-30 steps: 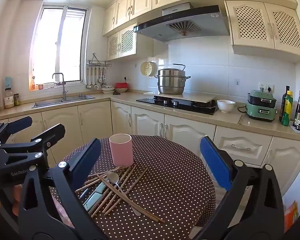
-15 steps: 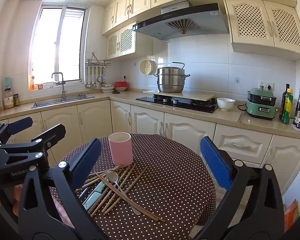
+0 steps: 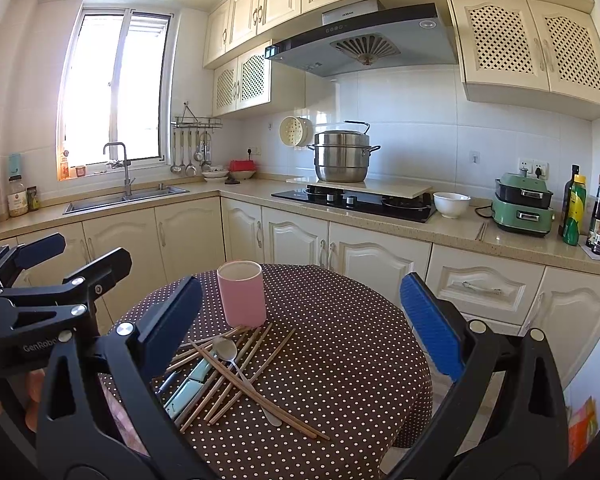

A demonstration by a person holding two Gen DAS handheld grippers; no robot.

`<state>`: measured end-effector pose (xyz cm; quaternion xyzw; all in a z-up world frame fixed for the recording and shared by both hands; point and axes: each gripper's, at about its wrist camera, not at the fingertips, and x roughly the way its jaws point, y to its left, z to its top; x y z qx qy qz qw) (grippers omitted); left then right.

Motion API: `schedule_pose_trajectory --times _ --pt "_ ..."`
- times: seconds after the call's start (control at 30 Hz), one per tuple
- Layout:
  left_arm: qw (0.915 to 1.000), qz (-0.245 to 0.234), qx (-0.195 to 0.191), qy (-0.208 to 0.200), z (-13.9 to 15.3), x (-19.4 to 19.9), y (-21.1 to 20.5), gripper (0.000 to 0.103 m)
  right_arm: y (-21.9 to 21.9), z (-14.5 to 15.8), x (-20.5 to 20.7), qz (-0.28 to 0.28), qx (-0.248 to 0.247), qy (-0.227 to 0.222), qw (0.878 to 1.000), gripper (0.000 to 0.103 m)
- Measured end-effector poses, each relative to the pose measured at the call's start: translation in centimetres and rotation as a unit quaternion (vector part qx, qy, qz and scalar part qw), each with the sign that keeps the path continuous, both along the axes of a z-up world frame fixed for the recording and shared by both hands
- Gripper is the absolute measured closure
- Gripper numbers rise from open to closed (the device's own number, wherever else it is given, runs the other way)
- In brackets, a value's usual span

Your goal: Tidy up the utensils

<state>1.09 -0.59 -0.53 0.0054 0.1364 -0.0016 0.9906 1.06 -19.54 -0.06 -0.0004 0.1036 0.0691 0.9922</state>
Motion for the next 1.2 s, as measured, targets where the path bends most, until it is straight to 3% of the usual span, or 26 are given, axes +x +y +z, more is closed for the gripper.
schedule_pose_trajectory --times 1.2 --pt "0.9999 0.004 0.004 0.013 -0.15 0.05 -0.15 0.004 -0.24 -0.24 0.32 0.004 0.005 0.018 1.0 0.006"
